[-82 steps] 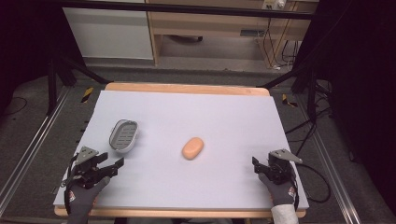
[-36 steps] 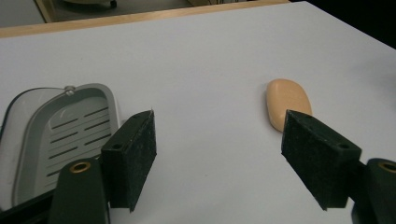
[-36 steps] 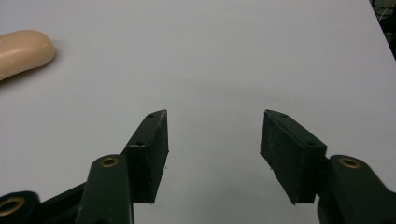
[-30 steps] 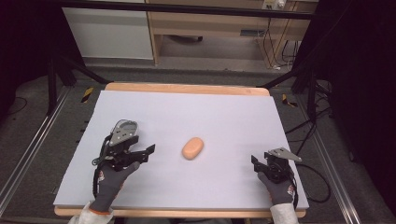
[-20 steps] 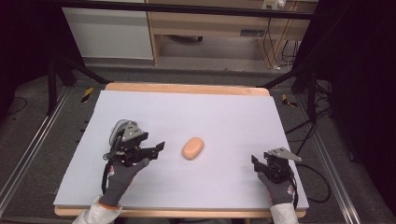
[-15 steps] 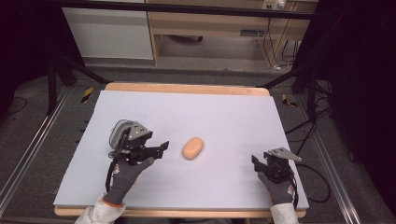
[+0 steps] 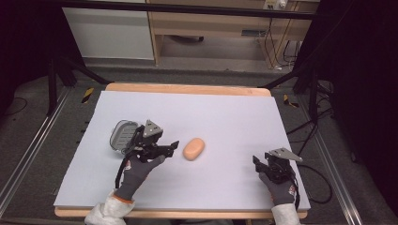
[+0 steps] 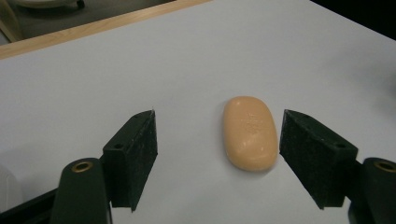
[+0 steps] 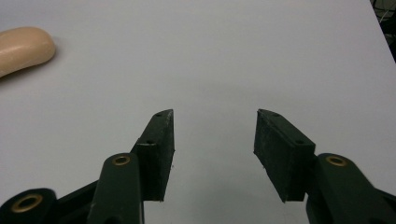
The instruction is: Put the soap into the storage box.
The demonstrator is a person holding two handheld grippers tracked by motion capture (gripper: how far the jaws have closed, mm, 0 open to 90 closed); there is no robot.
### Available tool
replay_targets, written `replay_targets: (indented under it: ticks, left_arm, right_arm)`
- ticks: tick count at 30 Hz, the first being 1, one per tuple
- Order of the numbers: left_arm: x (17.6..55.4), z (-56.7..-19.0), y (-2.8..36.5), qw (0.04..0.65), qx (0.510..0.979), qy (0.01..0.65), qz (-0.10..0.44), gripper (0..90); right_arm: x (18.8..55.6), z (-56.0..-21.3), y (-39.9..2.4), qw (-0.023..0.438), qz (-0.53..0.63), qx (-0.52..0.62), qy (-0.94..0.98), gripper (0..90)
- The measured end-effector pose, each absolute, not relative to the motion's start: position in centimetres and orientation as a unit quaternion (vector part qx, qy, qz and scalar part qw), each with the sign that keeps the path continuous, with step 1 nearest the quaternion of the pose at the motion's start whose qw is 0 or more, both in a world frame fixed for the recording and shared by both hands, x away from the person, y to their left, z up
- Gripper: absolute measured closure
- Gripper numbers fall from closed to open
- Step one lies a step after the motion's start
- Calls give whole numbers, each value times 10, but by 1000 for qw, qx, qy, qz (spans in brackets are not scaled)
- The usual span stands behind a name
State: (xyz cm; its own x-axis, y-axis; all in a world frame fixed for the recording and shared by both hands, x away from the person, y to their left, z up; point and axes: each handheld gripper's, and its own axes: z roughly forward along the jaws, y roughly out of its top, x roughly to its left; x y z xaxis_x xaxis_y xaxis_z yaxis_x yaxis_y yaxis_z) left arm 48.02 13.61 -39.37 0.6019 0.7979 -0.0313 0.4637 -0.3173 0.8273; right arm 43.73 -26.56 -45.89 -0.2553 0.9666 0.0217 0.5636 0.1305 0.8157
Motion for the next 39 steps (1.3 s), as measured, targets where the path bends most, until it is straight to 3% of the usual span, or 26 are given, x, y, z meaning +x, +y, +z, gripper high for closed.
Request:
replay_targets:
  ticks: [39]
  left_arm:
    - [512, -428, 74, 380, 823, 390, 164, 260]
  right_arm:
    - [439, -461, -266, 267, 371, 544, 703, 475]
